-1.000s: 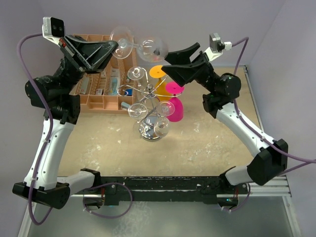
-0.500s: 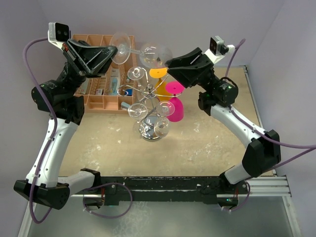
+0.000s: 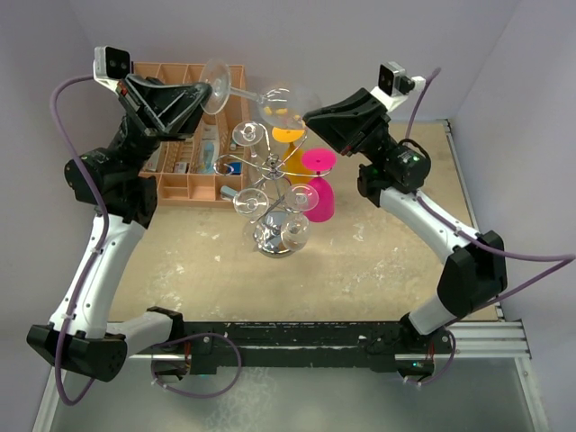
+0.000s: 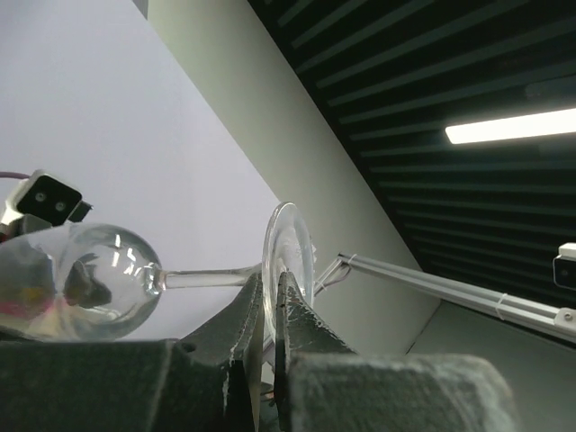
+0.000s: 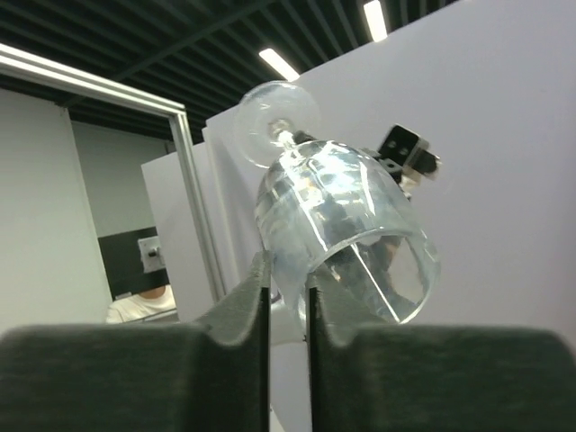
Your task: Take the wine glass off the wine glass rack
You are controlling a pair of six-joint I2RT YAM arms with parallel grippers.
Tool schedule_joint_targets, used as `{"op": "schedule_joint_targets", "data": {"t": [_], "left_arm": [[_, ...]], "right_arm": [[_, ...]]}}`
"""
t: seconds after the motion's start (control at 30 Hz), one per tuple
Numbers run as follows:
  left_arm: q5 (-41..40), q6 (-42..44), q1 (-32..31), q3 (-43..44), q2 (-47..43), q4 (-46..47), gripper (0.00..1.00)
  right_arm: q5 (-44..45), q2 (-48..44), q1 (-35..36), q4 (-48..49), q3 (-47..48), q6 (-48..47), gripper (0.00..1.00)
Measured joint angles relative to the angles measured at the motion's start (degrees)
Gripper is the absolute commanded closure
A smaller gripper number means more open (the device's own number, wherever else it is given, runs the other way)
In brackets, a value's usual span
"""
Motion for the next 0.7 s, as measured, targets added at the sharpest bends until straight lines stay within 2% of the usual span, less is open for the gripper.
{"op": "schedule_joint_targets", "data": {"t": [0.03, 0.1, 0.17, 0.23, 0.37, 0.47, 0.6, 0.7], "left_arm": [[-0.5, -0.1, 0.0, -0.1, 0.0, 0.0, 1.00], [-1.7, -0.4, 0.1, -0.7, 0.0, -0.3, 0.95], [-2.5, -0.1, 0.1, -0.8, 0.0, -1.6, 0.85], [-2.8, 2.1, 0.1, -0.8, -0.5, -3.8, 0.73], [-3.3, 12.3, 0.1, -0.6, -2.9, -14.1, 0.44], [-3.9, 22.0, 0.1, 1.1, -5.4, -25.3, 0.30], [-6.7, 33.3, 0.1, 3.0, -8.5, -38.6, 0.22], [-11.2, 42.0, 0.0, 5.6, -9.8, -50.9, 0.21]], "right_arm": [[0.0, 0.0, 0.0, 0.6, 0.1, 0.6, 1.00], [0.2, -0.3, 0.3, 2.3, 0.2, 2.0, 1.00], [0.7, -1.3, 0.3, 2.4, 0.2, 2.7, 1.00], [0.9, -2.6, 0.3, 2.3, -0.3, 2.8, 1.00], [1.6, -6.8, 0.3, 1.2, -3.8, 0.3, 1.00], [3.8, -11.4, 0.3, -0.3, -7.4, -4.2, 1.00], [10.6, -19.7, 0.3, -11.1, -9.3, -14.3, 1.00], [24.3, -26.3, 0.3, -30.6, -5.8, -26.9, 1.00]]}}
